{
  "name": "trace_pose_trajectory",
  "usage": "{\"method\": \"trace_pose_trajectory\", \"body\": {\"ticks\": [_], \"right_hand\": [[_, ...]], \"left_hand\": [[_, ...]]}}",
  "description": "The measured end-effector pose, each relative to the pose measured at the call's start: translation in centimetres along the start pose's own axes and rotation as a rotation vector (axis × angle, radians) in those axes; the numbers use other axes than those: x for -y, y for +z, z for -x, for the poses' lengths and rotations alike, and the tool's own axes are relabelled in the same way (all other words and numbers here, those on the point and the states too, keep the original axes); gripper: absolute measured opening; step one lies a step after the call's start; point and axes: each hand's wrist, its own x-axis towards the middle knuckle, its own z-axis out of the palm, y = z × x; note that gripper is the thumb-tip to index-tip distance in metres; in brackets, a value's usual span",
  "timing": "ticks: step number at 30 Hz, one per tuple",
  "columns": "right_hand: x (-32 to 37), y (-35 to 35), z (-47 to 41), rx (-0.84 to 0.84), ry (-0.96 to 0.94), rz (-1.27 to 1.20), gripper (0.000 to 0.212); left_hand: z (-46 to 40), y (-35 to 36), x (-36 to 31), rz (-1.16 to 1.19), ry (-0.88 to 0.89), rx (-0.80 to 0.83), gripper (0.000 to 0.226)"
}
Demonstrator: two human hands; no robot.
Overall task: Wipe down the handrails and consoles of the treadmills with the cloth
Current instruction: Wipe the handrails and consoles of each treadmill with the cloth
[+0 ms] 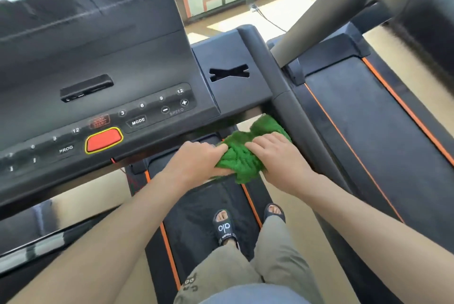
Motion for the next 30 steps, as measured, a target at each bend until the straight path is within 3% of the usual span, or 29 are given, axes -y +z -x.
{"method": "trace_pose_trajectory", "body": {"ticks": [3, 5, 7, 10, 13, 15, 17, 19, 24, 30], "right_hand": [[-0.3, -3.4, -0.4, 0.177, 0.045, -0.178, 0.018], [-0.9, -6.0, -0.8, 0.147, 0.157, -0.433, 0.018], [-1.8, -8.7, -1.5, -0.009, 0.278, -0.598, 0.015], [-3.3, -11.3, -3.4, -0.412, 0.443, -0.668, 0.023], [-3.4, -10.9, -6.1, -0.673, 0.401, -0.587, 0.041], [-3.4, -8.7, -7.0, -0.552, 0.325, -0.477, 0.05], [-3.7, -5.7, -6.8, -0.302, 0.215, -0.291, 0.061], [-4.2, -4.0, -6.4, -0.178, 0.162, -0.145, 0.063], [-5.3, -4.5, -8.1, -0.21, 0.201, -0.134, 0.055], [-6.6, -5.3, -13.0, -0.135, 0.207, -0.032, 0.062]], "left_hand": [[-2.3, -3.8, 1.3, 0.063, -0.023, -0.21, 0.03], [-4.1, -6.6, 1.1, 0.108, -0.021, -0.257, 0.025], [-5.9, -8.8, 1.0, 0.139, -0.091, -0.337, 0.025], [-8.7, -10.9, 1.3, 0.2, -0.262, -0.522, 0.023], [-10.9, -11.2, 1.6, 0.225, -0.351, -0.599, 0.033], [-11.5, -9.6, 1.5, 0.198, -0.329, -0.473, 0.049], [-11.5, -7.4, 1.1, 0.148, -0.26, -0.145, 0.071], [-11.1, -5.5, 0.7, 0.135, -0.255, 0.116, 0.081], [-13.0, -5.2, 0.8, 0.266, -0.356, -0.015, 0.071], [-17.0, -4.8, 4.6, 0.102, -0.46, 0.151, 0.066]]}}
